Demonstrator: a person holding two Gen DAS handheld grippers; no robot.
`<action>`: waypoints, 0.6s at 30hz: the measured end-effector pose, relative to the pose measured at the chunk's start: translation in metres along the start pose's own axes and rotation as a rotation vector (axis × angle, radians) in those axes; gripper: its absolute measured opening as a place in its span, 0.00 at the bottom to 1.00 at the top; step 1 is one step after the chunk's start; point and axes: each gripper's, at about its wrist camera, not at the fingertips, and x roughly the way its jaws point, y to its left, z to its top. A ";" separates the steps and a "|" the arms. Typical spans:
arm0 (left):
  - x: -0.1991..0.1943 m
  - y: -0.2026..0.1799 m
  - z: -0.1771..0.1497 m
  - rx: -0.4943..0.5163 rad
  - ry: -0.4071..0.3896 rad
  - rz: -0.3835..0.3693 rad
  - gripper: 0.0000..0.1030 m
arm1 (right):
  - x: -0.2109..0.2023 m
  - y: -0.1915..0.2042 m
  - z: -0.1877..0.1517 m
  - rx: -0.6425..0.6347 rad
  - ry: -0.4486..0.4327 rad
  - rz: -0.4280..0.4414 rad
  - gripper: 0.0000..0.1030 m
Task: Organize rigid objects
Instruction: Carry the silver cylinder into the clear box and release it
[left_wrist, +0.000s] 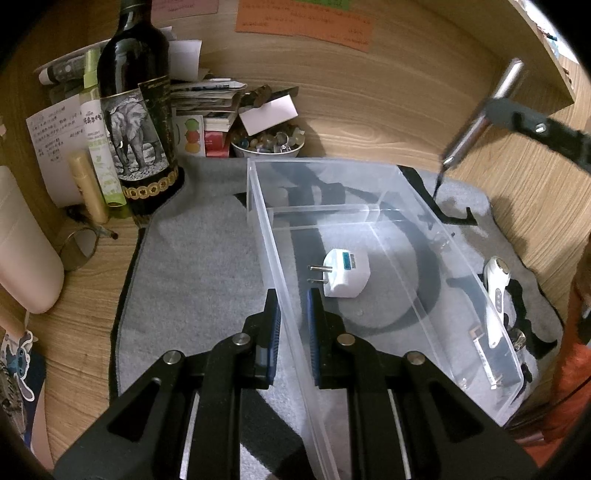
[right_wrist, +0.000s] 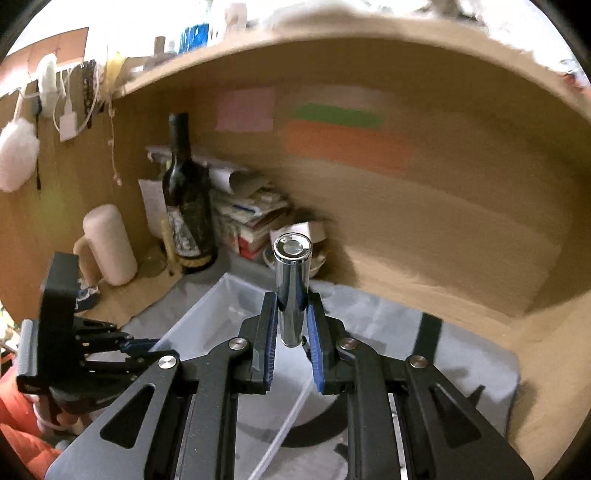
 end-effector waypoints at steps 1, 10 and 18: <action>0.000 0.000 0.000 0.000 0.000 -0.001 0.12 | 0.006 0.001 -0.002 -0.003 0.016 0.003 0.14; -0.001 0.000 -0.001 0.003 -0.001 -0.004 0.12 | 0.057 0.007 -0.031 -0.021 0.188 -0.044 0.14; -0.001 0.002 -0.001 0.004 -0.002 -0.005 0.12 | 0.073 0.025 -0.047 -0.109 0.272 -0.038 0.14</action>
